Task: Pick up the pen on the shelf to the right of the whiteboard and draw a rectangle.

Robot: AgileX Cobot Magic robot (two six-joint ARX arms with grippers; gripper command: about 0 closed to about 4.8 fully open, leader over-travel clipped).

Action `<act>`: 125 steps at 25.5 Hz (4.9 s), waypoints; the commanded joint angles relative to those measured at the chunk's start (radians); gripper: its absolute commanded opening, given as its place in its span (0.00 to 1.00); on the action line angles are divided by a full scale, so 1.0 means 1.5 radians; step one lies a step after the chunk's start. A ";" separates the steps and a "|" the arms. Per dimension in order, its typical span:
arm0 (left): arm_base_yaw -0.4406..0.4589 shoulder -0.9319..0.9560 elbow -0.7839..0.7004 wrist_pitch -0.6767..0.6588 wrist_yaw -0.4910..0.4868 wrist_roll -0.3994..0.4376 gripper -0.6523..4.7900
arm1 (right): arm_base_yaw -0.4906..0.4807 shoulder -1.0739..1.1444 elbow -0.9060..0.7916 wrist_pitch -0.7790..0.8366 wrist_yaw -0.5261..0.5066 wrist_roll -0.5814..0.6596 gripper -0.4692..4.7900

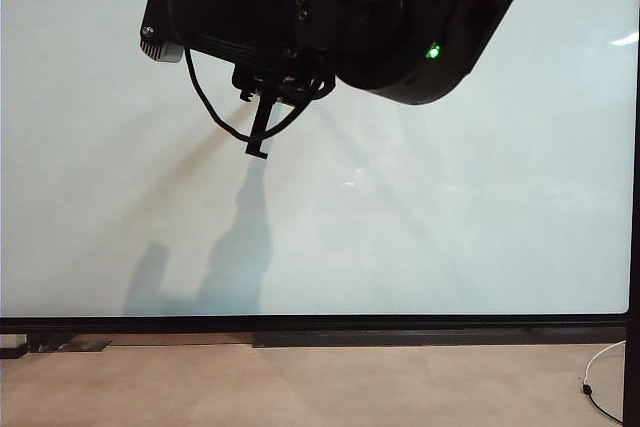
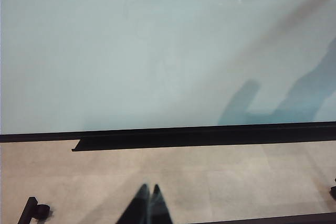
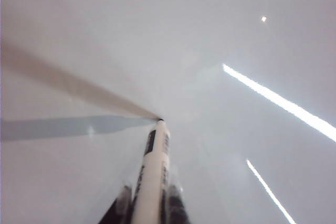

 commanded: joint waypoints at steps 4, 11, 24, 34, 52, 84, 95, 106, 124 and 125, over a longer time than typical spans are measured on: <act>0.000 0.000 0.003 0.006 0.001 0.000 0.11 | -0.008 0.001 0.005 0.000 -0.003 0.016 0.08; 0.000 0.000 0.003 0.006 0.001 0.000 0.11 | -0.011 0.001 0.005 -0.038 -0.002 0.061 0.08; 0.000 0.000 0.003 0.006 0.001 0.000 0.11 | -0.011 0.026 0.005 -0.059 0.007 0.101 0.08; 0.000 0.000 0.003 0.006 0.001 0.000 0.11 | -0.010 0.041 0.004 -0.084 0.020 0.145 0.08; 0.000 0.000 0.003 0.006 0.001 0.000 0.11 | -0.010 0.063 0.004 -0.134 0.025 0.220 0.08; 0.000 0.000 0.003 0.006 0.001 0.000 0.11 | -0.085 -0.307 -0.206 -0.209 -0.344 0.683 0.08; 0.000 0.000 0.003 0.006 0.001 0.000 0.11 | -0.205 -0.300 -0.183 -0.243 -0.512 0.871 0.08; 0.000 0.000 0.003 0.006 0.001 0.000 0.11 | -0.222 -0.257 -0.123 -0.275 -0.524 0.879 0.08; 0.000 0.000 0.003 0.006 0.001 0.000 0.11 | -0.235 -0.224 -0.090 -0.281 -0.529 0.886 0.08; 0.000 0.000 0.003 0.006 0.001 0.000 0.11 | -0.235 -0.224 -0.090 -0.282 -0.525 0.886 0.08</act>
